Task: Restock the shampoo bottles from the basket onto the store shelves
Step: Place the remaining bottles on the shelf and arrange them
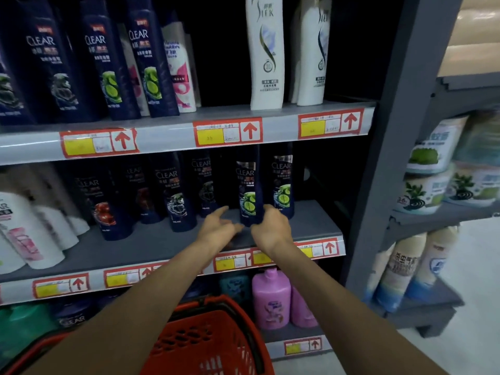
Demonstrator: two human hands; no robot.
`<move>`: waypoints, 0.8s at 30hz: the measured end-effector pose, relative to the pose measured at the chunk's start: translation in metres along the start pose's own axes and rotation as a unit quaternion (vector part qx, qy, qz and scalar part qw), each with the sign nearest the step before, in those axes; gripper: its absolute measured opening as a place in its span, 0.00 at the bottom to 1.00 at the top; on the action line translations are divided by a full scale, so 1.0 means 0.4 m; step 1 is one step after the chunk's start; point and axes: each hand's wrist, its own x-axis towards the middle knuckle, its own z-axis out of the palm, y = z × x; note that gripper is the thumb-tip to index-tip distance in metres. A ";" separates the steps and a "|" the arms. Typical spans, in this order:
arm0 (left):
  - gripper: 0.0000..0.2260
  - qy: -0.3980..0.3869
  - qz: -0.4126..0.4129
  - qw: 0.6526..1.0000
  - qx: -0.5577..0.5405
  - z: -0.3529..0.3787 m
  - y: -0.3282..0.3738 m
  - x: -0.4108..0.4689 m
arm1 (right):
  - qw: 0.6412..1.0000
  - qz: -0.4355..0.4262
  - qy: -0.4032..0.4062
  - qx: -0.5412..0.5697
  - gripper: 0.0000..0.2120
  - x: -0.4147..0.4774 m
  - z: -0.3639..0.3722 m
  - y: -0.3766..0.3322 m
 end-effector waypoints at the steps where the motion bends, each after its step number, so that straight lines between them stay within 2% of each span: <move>1: 0.35 -0.008 0.003 1.000 -0.004 0.003 0.003 0.004 | 1.000 0.001 0.002 0.011 0.18 0.006 0.006 0.005; 7: 0.33 -0.053 0.032 0.998 -0.006 0.029 0.002 0.023 | 0.998 0.013 0.010 0.052 0.22 0.029 0.025 0.030; 15: 0.33 -0.050 0.044 0.998 -0.010 0.017 -0.029 0.044 | 0.993 0.055 -0.017 0.105 0.25 0.060 0.031 0.032; 21: 0.34 -0.048 0.049 0.997 -0.017 0.018 -0.038 0.059 | 0.988 0.063 -0.046 0.130 0.38 0.152 0.083 0.088; 24: 0.36 -0.064 0.060 0.996 -0.012 0.014 -0.038 0.060 | 0.986 0.070 -0.072 0.131 0.31 0.094 0.044 0.012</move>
